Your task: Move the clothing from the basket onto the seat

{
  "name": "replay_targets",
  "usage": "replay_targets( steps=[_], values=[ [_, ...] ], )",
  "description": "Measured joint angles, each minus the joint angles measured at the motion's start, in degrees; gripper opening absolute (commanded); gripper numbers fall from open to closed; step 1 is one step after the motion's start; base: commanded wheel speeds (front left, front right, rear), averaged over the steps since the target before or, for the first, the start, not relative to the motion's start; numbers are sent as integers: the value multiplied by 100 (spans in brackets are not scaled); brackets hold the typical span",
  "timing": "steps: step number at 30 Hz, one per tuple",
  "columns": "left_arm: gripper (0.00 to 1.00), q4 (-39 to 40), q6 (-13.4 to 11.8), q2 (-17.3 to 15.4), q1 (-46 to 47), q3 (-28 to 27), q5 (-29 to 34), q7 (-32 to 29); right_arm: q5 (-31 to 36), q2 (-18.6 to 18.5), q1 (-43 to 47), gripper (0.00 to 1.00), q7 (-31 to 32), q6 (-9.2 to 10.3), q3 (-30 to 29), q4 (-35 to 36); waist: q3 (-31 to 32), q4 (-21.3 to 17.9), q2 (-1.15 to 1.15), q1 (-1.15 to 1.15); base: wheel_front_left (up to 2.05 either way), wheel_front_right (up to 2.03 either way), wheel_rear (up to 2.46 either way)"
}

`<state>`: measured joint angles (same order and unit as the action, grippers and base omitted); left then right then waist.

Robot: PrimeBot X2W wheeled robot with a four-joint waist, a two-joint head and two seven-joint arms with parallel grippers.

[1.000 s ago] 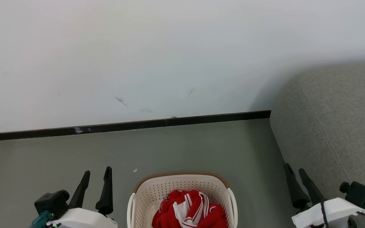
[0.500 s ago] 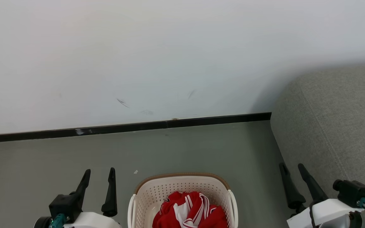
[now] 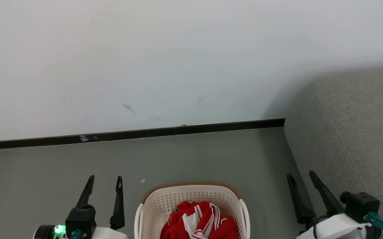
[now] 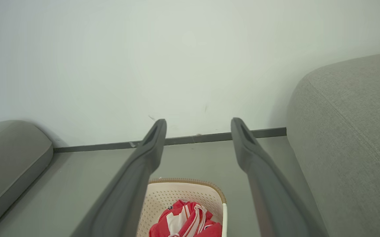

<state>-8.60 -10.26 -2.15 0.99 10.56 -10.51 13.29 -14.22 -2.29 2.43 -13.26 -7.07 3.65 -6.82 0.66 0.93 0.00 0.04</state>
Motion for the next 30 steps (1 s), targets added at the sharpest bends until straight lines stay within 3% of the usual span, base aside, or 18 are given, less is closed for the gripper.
replay_targets(
  steps=[5,30],
  values=[
    [100,1,-120,-4,0,38,364,99,364,0,3,100,-94,-1,65,55,-4,1,0,0,0,0,0],
    [100,-115,-179,-7,1,-22,303,100,366,0,5,100,-94,-1,67,56,-67,-15,0,-1,0,0,0]
  ],
)
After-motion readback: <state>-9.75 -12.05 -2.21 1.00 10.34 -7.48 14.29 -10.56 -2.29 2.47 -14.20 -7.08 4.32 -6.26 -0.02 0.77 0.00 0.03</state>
